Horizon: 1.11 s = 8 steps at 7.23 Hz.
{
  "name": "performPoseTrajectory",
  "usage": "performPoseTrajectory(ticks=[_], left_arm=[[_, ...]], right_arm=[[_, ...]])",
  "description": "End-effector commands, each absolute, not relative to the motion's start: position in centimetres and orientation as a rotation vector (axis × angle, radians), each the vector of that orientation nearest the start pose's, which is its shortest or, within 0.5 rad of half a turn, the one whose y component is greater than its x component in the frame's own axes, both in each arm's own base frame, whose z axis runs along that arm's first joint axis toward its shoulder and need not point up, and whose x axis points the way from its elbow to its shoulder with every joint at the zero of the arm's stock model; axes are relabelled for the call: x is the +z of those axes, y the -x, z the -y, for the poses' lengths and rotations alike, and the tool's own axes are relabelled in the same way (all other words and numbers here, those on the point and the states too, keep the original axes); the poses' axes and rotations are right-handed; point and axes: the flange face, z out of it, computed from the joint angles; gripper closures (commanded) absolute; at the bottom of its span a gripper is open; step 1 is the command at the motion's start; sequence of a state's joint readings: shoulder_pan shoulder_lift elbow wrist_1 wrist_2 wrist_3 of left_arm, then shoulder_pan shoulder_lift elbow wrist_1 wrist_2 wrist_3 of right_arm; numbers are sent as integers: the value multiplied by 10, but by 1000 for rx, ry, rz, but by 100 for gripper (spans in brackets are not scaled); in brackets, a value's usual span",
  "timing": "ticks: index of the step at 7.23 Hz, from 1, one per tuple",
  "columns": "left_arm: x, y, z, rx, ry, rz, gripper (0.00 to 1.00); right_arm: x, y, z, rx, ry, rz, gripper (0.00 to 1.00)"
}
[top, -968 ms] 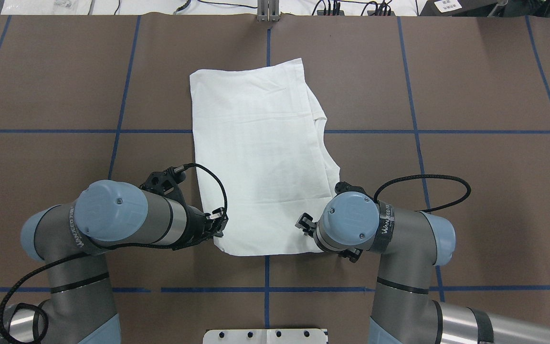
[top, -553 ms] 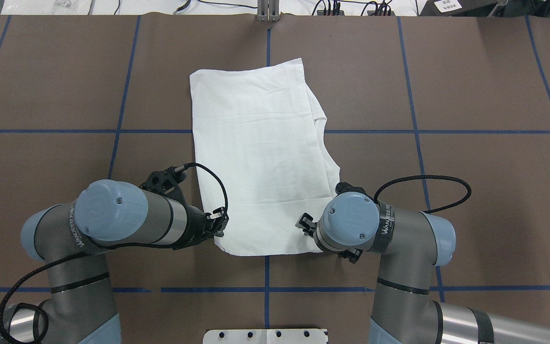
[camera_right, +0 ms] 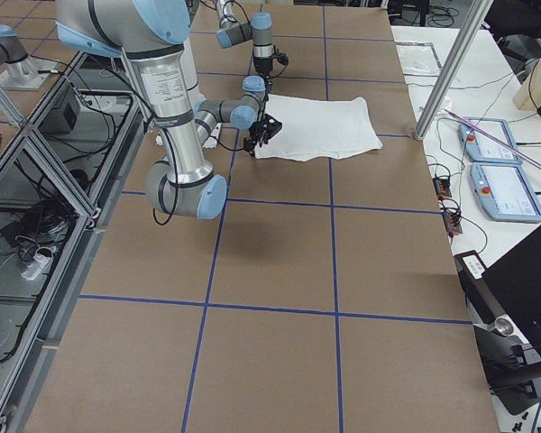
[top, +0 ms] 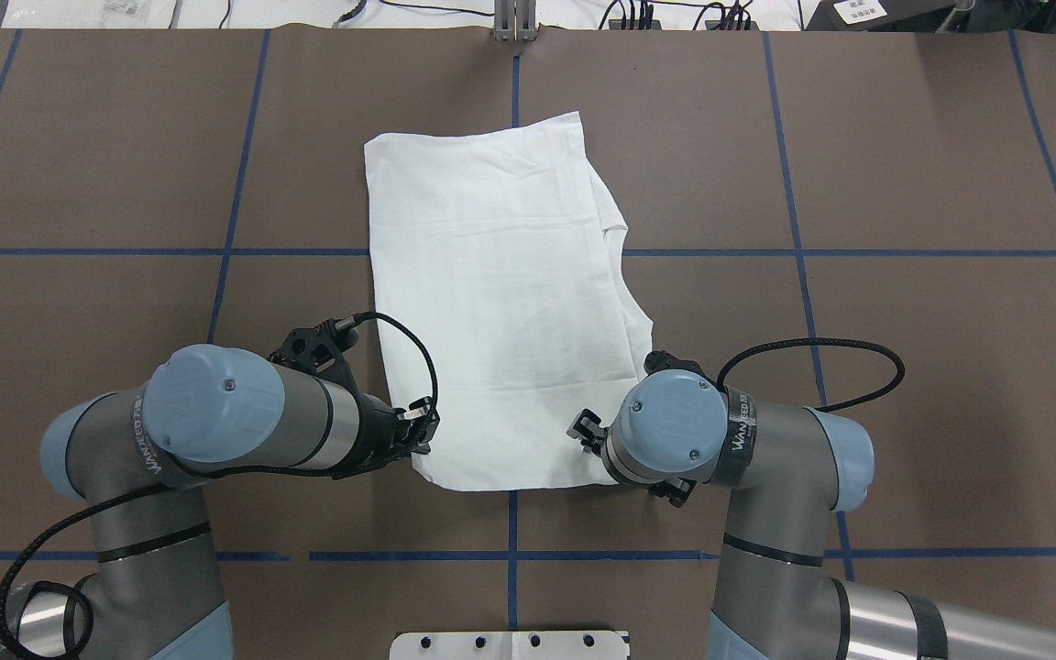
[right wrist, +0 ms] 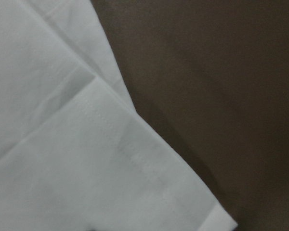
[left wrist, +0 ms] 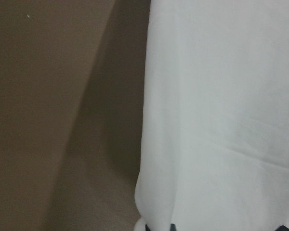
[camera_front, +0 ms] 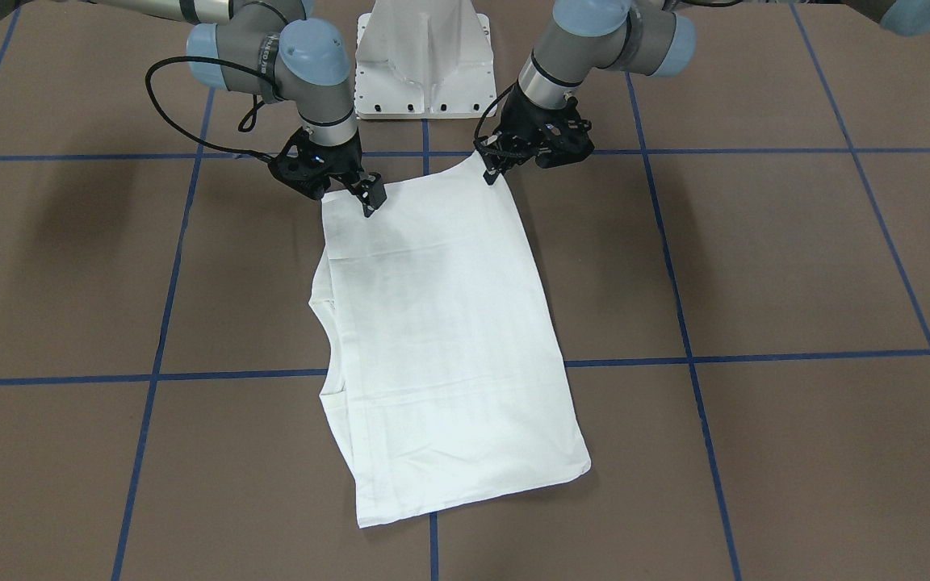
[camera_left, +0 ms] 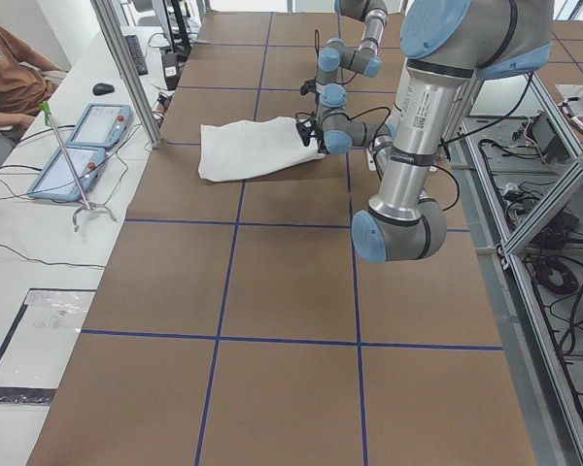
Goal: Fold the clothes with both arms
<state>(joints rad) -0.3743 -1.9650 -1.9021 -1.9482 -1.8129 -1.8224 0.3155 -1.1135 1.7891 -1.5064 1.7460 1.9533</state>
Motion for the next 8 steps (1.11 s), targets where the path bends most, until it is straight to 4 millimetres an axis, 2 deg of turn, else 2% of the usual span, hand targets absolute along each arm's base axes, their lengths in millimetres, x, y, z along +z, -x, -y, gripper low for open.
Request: performPoseTrajectory(ticks=[1,2,3,4,5,6,8], left_arm=[[250,-507,317,-427,150,-1116,100],[250,-507,317,-427,150,-1116,100],[251,-507,317,-427,150,-1114,100],[251,-508,317,-427,150,-1114,100],[251,-508,317,-427,150,-1114,100],[251,-508,317,-427,150,-1113,100],[253,-509,318,-429,149,-1110,100]], right_arm=[[305,566,306,621,194,741,48],[306,566,306,621,194,739,77],[304,567,305,619,196,740,92],[299,569,305,620,197,726,98],[291,562,303,619,197,731,100],[284,556,301,618,197,732,100],[286,556,301,620,197,726,100]])
